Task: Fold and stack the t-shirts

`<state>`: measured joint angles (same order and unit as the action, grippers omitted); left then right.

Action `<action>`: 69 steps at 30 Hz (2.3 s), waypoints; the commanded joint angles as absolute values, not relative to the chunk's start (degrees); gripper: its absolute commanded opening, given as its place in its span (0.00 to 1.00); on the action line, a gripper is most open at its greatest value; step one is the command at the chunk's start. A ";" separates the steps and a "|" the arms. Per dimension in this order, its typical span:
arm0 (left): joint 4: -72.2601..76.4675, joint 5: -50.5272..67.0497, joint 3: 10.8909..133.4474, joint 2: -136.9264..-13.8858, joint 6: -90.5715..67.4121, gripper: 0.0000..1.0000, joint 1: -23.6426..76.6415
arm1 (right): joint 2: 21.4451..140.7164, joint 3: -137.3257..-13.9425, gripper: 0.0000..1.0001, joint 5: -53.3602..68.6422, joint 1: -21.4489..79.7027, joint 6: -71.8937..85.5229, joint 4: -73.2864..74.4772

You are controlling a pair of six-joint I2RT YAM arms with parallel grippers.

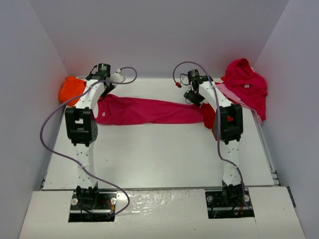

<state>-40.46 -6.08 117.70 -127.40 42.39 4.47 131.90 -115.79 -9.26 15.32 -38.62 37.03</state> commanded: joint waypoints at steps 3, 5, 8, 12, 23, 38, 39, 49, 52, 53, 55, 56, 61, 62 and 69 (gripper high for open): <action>-41.41 -0.53 106.67 -111.61 37.68 0.00 7.13 | 118.73 -110.70 0.00 -4.26 15.91 -35.34 35.42; -42.35 0.14 104.30 -110.51 36.24 0.00 7.98 | 118.24 -108.34 0.00 -1.91 16.19 -35.56 35.50; -45.66 5.22 100.96 -109.61 35.26 0.00 9.12 | 118.98 -104.71 0.00 -1.58 16.43 -35.96 35.50; -42.84 6.14 93.22 -107.96 35.42 0.00 11.83 | 122.27 -103.74 0.00 -0.56 16.61 -35.48 35.51; -51.82 5.74 100.48 -122.55 35.38 0.00 10.61 | 128.23 -101.31 0.01 2.15 19.69 -37.54 41.65; -62.44 1.02 125.27 -140.53 29.85 0.00 -3.34 | 120.34 -72.09 0.00 -1.71 30.98 -43.49 49.57; -62.02 0.69 125.64 -140.54 29.63 0.00 -3.34 | 119.64 -71.29 0.00 -1.17 32.40 -43.30 49.60; -53.95 4.41 117.70 -127.83 30.10 0.00 -3.23 | 102.95 -78.22 0.00 -1.48 40.85 -40.79 47.68; -54.74 4.93 114.17 -122.39 30.96 0.00 -3.16 | 99.72 -84.14 0.01 -0.62 34.33 -42.75 47.90; -55.36 4.55 113.72 -121.37 31.02 0.00 -3.16 | 99.37 -85.55 0.04 -0.62 32.25 -43.47 47.90; -56.95 4.23 113.30 -119.79 31.52 0.00 -3.16 | 100.10 -87.67 0.07 0.68 28.36 -43.89 47.44; -57.19 4.04 112.87 -119.07 31.66 0.00 -3.16 | 100.77 -88.06 0.07 0.88 27.30 -43.99 47.15; -55.78 3.40 108.11 -115.70 31.74 0.00 -3.08 | 107.80 -86.93 0.04 0.94 26.02 -43.32 44.95; -55.89 3.51 107.80 -115.79 31.56 0.00 -3.03 | 109.43 -86.75 0.03 0.80 25.93 -42.95 44.27; -56.68 2.37 109.04 -119.99 28.87 0.00 -2.84 | 116.22 -84.78 0.00 1.14 25.72 -41.85 41.36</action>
<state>-55.93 3.93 107.28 -119.29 30.64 -2.81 115.43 -85.50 0.54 25.51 -42.65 41.51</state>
